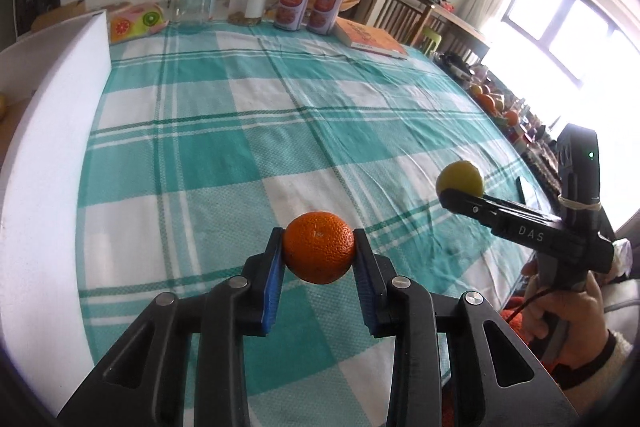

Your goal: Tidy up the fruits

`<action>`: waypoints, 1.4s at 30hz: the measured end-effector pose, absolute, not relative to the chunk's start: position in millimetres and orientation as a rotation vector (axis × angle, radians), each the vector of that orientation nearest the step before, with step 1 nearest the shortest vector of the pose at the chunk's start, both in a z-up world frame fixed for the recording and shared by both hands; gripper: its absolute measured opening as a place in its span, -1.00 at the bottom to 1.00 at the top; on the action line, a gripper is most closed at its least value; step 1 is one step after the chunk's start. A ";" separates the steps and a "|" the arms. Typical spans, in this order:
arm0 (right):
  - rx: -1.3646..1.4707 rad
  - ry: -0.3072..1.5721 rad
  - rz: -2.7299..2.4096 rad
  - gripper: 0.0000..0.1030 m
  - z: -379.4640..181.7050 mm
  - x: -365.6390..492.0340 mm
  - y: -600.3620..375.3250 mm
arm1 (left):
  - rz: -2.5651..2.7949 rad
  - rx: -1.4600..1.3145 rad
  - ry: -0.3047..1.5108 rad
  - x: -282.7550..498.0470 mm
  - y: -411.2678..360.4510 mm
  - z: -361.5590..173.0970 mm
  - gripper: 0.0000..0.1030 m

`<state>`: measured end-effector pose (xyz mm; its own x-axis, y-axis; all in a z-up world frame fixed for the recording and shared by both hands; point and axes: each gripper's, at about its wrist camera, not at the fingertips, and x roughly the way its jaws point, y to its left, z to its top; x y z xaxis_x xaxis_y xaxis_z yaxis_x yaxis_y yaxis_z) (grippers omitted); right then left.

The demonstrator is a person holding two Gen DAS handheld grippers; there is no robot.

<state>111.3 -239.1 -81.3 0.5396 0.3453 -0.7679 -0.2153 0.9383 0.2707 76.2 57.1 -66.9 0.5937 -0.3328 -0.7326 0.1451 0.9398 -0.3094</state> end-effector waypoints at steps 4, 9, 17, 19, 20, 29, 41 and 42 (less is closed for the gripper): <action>0.052 0.981 0.321 -0.07 -104.3 107.6 -221.7 | -0.257 -0.197 0.904 67.1 58.4 -70.6 -0.36; 0.072 0.993 0.303 -0.05 -116.9 105.2 -231.1 | -0.252 -0.220 0.919 58.5 63.8 -77.0 -0.36; 0.050 1.015 0.288 -0.03 -120.3 119.1 -231.4 | -0.258 -0.210 0.939 55.8 62.3 -79.9 -0.36; 0.059 1.021 0.292 -0.02 -119.9 122.7 -232.0 | -0.258 -0.212 0.951 54.7 61.8 -84.1 -0.36; 0.065 1.021 0.295 -0.02 -119.4 123.3 -232.9 | -0.259 -0.213 0.957 54.0 61.7 -85.6 -0.36; 0.180 0.985 0.444 -0.04 -75.4 108.9 -203.0 | -0.368 -0.354 0.946 27.2 76.9 -47.0 -0.36; 0.018 1.082 1.067 -0.04 4.4 54.3 60.6 | 0.118 -0.409 0.861 -22.5 270.2 -5.1 -0.35; -0.025 1.109 1.084 -0.04 -0.6 47.4 77.7 | 0.167 -0.409 0.877 -21.8 284.4 -13.0 -0.34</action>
<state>47.4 77.7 -0.6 0.0197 0.6877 -0.7257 -0.7099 0.5208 0.4742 -21.8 284.4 -13.0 0.6322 -0.0242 -0.7744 -0.3065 0.9101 -0.2787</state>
